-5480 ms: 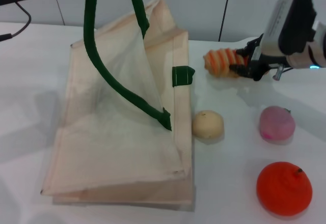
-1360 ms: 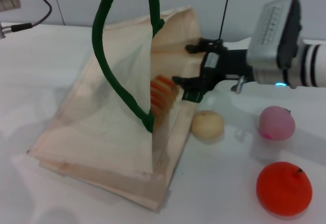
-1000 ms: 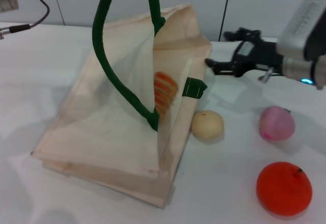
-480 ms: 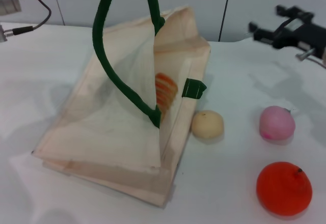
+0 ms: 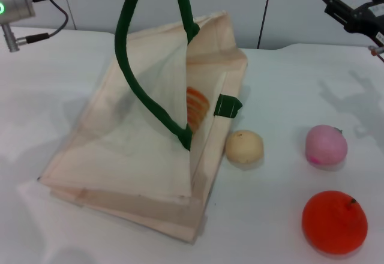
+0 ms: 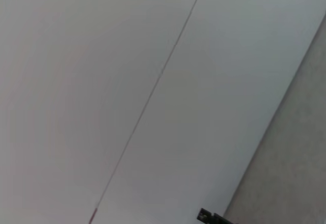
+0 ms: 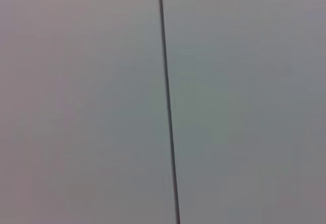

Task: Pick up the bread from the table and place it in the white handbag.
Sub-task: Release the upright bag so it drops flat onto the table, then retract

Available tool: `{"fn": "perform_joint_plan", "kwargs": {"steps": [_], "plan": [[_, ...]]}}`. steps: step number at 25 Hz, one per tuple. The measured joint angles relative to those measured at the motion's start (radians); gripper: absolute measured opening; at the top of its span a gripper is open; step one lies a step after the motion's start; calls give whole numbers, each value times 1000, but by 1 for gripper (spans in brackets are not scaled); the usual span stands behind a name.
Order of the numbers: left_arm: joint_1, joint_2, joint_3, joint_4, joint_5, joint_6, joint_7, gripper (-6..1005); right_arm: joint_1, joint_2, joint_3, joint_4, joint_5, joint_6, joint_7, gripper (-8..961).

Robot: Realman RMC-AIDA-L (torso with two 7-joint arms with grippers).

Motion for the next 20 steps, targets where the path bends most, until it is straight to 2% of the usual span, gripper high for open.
{"fn": "perform_joint_plan", "kwargs": {"steps": [10, 17, 20], "plan": [[2, -5, -1, 0, -1, -7, 10, 152, -3, -1, 2, 4, 6, -6, -1, 894], [-1, -7, -1, 0, -5, -7, 13, 386, -11, -3, 25, 4, 9, -8, -1, 893], [5, -24, -2, -1, -55, -7, 58, 442, -33, -3, 55, -1, 9, 8, -2, 893]]}}
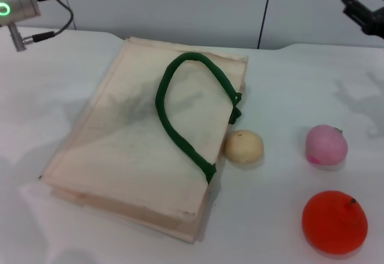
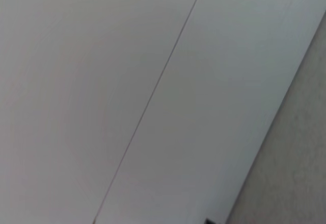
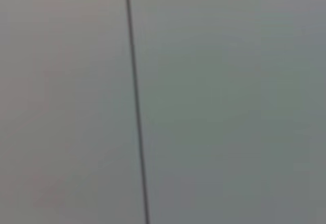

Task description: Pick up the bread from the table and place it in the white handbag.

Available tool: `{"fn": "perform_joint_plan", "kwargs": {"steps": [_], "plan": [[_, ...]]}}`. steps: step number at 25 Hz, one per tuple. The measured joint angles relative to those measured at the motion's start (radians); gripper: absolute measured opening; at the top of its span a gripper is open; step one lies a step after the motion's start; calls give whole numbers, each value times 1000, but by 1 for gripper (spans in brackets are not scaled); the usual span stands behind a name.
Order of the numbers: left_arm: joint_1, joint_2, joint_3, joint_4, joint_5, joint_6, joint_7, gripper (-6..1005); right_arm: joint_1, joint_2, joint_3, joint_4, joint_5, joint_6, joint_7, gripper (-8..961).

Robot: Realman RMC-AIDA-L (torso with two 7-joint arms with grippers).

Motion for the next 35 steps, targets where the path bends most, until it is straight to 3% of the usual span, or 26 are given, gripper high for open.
{"fn": "perform_joint_plan", "kwargs": {"steps": [2, 4, 5, 6, 7, 9, 13, 20, 26, 35], "plan": [[8, -19, -1, 0, -56, -1, 68, 479, -15, -1, 25, -2, 0, 11, 0, 893], [27, -57, -1, 1, -157, -2, 214, 516, -28, -3, 52, -3, 0, 17, -1, 893], [46, -87, -1, 1, -228, -3, 327, 534, -34, -3, 65, -3, 0, 18, -4, 893], [50, -94, -1, 1, -246, -3, 358, 553, -40, -3, 75, -3, 0, 19, -10, 893], [68, -118, -1, 2, -295, -5, 449, 571, -44, -3, 84, -3, 0, 22, -17, 893], [102, -144, -2, 29, -366, -20, 606, 716, -53, -2, 109, 1, 0, 39, -41, 893], [155, -142, -7, 178, -460, -126, 808, 717, -81, 1, 165, 8, 0, 97, -75, 894], [208, -147, -9, 320, -674, -257, 961, 714, -82, 3, 285, 77, 0, 155, -134, 894], [195, -139, -7, 348, -671, -257, 946, 681, -88, 3, 339, 87, -2, 171, -139, 894], [234, -147, -11, 400, -798, -211, 987, 688, -80, 3, 342, 106, -2, 171, -145, 894]]}}
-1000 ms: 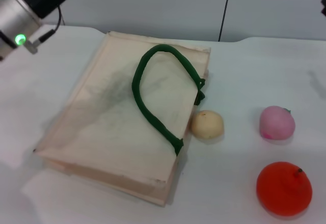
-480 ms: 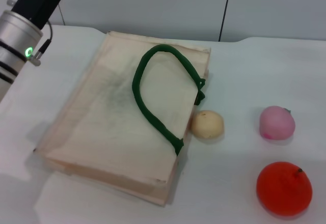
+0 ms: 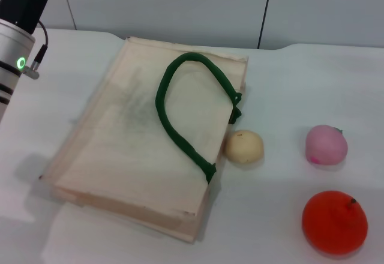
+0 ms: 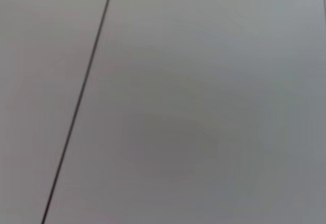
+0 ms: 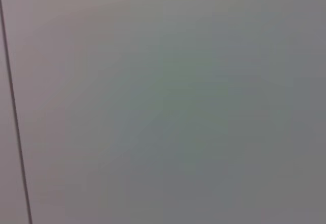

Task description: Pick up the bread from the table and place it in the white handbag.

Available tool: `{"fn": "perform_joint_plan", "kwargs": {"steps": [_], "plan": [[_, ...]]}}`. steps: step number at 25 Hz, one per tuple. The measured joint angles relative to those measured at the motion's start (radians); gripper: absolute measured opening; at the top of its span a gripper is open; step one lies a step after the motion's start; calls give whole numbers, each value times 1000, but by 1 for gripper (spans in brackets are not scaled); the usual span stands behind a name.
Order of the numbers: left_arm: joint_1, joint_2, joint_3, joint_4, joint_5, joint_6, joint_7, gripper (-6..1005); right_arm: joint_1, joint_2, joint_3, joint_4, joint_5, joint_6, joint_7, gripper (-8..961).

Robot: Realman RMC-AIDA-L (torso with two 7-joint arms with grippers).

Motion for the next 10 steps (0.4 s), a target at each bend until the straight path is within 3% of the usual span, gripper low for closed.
{"fn": "perform_joint_plan", "kwargs": {"steps": [10], "plan": [[3, 2, 10, 24, 9, -21, -7, 678, -2, 0, 1, 4, 0, -2, -2, 894]]}}
